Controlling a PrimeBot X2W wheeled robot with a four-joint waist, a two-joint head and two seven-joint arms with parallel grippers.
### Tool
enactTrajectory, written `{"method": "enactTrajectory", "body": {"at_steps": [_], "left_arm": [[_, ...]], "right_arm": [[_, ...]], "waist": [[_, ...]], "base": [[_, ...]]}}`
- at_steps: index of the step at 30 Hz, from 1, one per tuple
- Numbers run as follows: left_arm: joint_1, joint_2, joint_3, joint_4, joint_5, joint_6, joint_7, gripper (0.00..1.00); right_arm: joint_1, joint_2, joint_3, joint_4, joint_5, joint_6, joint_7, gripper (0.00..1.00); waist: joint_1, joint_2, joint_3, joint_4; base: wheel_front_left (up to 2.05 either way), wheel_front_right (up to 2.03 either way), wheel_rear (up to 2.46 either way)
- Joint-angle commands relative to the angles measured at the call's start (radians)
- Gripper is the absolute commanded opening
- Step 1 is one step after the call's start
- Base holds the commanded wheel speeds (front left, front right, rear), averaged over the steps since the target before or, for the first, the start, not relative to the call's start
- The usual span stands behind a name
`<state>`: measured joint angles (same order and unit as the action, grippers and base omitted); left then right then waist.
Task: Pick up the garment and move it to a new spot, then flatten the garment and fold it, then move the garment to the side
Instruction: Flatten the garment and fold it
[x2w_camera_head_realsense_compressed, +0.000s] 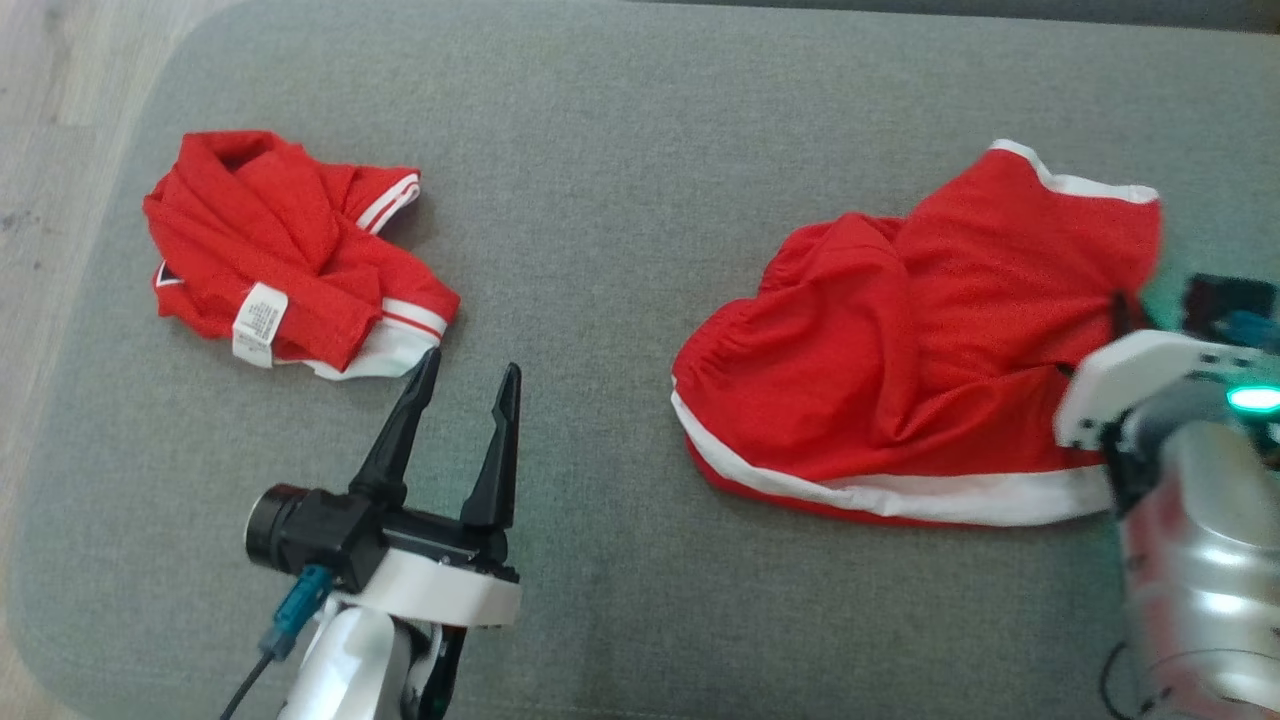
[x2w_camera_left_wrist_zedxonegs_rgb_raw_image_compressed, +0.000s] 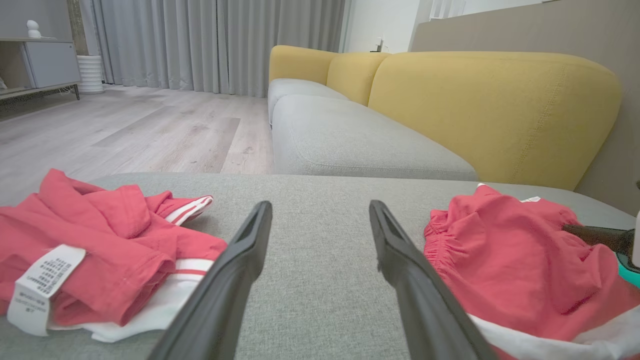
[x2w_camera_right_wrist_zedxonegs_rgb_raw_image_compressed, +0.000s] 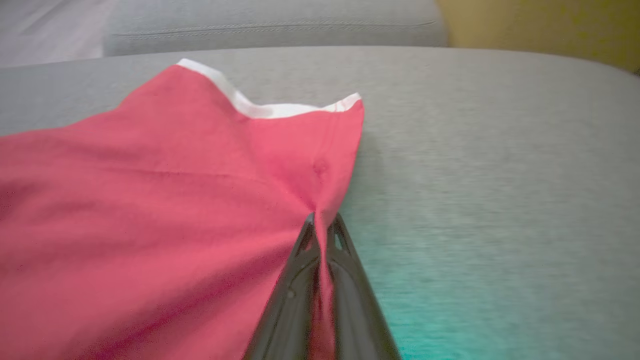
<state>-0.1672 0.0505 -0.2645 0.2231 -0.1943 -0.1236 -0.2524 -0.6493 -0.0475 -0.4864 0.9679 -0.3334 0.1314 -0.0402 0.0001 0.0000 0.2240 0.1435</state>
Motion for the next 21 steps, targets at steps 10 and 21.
{"method": "enactTrajectory", "body": {"at_steps": [10,21], "left_arm": [[-0.024,0.0,0.032,-0.024,-0.009,0.0,-0.009,1.0],[-0.005,0.0,0.043,-0.035,0.0,0.004,-0.009,1.0]], "right_arm": [[-0.006,-0.003,-0.192,-0.192,-0.255,-0.001,-0.001,0.0],[-0.032,-0.003,0.019,-0.076,-0.077,-0.001,-0.214,1.0]], "waist": [[-0.0001,0.0,-0.039,-0.008],[-0.0001,0.0,-0.086,-0.06]], "base": [[0.0,0.0,0.0],[0.0,0.0,0.0]]}}
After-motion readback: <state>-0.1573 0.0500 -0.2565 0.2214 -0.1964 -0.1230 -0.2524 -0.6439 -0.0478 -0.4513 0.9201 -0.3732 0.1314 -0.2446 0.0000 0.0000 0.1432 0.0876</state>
